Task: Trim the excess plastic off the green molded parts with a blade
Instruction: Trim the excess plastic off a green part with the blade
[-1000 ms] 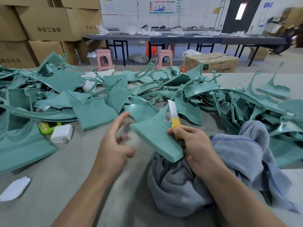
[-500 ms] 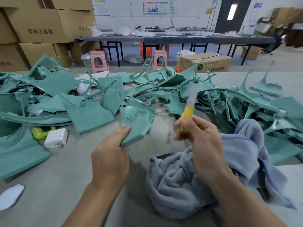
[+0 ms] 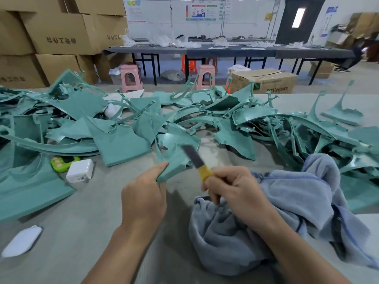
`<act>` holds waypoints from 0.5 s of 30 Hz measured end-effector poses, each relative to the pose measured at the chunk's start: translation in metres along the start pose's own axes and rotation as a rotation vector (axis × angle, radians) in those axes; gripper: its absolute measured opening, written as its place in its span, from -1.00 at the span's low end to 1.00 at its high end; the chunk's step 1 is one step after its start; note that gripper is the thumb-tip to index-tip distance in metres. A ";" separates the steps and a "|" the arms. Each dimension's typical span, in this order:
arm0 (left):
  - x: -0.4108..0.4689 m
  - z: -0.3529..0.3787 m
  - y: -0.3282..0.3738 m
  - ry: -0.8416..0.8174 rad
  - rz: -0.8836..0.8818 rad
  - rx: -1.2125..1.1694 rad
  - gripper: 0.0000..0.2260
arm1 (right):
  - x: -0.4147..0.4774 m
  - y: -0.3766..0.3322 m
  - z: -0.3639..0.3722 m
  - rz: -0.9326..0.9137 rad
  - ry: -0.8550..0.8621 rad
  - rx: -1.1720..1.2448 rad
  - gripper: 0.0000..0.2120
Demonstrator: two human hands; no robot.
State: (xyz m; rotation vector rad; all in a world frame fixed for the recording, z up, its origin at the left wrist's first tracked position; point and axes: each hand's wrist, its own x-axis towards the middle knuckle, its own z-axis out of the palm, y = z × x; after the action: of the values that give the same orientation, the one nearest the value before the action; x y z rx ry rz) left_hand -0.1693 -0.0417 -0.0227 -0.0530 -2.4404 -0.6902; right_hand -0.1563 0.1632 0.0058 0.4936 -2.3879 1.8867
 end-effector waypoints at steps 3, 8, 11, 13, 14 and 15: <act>0.000 0.001 -0.001 -0.022 0.006 0.049 -0.60 | 0.003 0.006 0.006 0.064 0.023 -0.184 -0.75; 0.003 0.002 -0.002 0.012 -0.004 0.050 -0.60 | 0.005 0.012 0.005 0.175 0.167 -0.262 -0.78; 0.001 0.004 -0.001 0.024 -0.021 -0.106 -0.49 | 0.009 0.015 0.002 0.249 0.254 -0.222 -0.73; -0.001 0.003 0.003 0.027 0.039 -0.175 -0.45 | 0.012 0.017 -0.001 0.318 0.295 -0.180 -0.71; -0.002 0.002 0.004 0.040 0.086 -0.205 -0.45 | 0.013 0.018 -0.003 0.338 0.310 -0.153 -0.71; -0.003 0.001 0.005 0.054 0.120 -0.243 -0.48 | 0.013 0.019 -0.004 0.342 0.318 -0.132 -0.70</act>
State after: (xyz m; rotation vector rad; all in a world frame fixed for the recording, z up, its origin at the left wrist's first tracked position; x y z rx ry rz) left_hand -0.1665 -0.0361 -0.0230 -0.2718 -2.2698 -0.9174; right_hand -0.1746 0.1675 -0.0075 -0.2238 -2.4683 1.7384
